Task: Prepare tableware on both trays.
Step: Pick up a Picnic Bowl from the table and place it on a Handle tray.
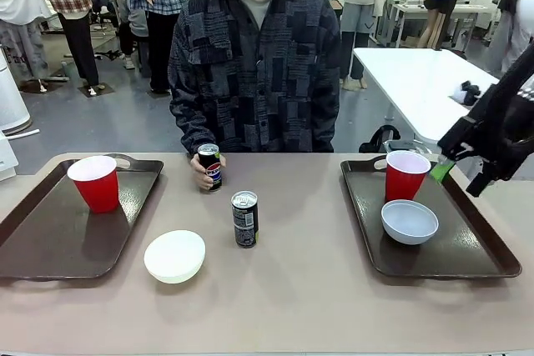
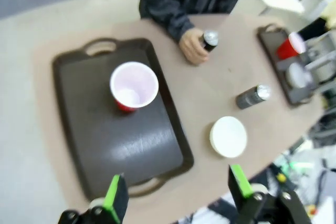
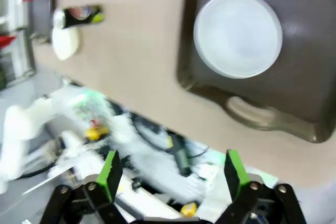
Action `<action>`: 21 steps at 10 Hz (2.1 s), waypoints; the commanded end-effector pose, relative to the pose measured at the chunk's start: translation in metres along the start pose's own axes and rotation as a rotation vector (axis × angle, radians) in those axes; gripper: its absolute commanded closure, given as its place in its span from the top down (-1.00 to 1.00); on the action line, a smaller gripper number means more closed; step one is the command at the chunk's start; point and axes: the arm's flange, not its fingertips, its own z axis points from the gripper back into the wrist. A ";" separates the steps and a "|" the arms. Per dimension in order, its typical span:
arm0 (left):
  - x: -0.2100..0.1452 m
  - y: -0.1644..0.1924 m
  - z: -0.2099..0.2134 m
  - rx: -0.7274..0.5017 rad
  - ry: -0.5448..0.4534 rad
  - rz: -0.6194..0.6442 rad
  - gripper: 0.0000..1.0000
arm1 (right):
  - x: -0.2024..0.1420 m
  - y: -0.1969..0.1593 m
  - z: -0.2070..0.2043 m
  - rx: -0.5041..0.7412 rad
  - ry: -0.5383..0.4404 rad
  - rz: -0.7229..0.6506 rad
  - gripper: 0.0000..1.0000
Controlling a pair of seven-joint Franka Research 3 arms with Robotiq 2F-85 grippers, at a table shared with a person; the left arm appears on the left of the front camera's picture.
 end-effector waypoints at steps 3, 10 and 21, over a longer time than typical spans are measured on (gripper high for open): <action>0.032 -0.102 -0.046 0.233 0.239 -0.231 1.00 | -0.058 -0.081 0.070 0.341 -0.112 -0.056 1.00; 0.008 -0.165 -0.174 0.341 0.390 -0.270 1.00 | -0.113 -0.174 0.119 0.497 -0.328 -0.210 1.00; -0.021 -0.181 -0.247 0.322 0.346 -0.216 1.00 | -0.119 -0.178 0.115 0.487 -0.310 -0.212 1.00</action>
